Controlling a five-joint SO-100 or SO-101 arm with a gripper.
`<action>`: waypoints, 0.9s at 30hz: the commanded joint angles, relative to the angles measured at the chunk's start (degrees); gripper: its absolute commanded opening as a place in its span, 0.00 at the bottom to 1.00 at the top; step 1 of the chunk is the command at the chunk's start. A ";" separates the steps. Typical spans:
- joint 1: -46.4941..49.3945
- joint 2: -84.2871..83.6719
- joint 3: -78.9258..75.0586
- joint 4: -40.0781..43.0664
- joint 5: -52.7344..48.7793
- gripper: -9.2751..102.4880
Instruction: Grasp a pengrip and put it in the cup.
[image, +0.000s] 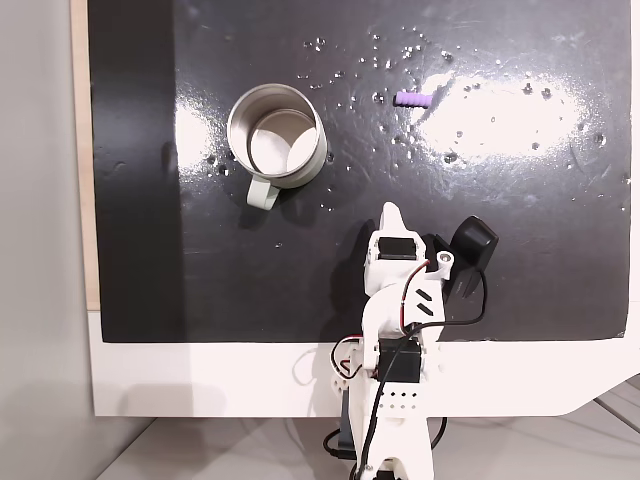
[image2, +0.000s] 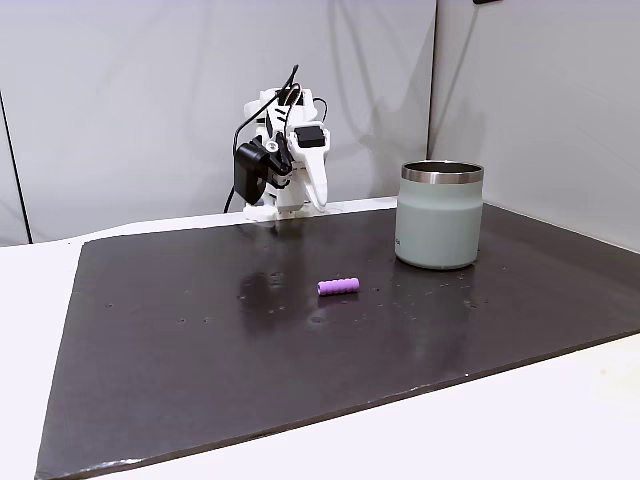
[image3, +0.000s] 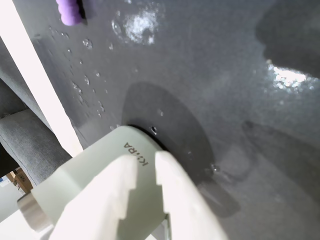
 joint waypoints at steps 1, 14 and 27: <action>-0.88 0.44 0.88 -4.39 -1.58 0.08; -0.26 0.44 -1.85 -4.57 -2.99 0.08; 2.72 -46.32 -46.85 -0.62 -1.67 0.09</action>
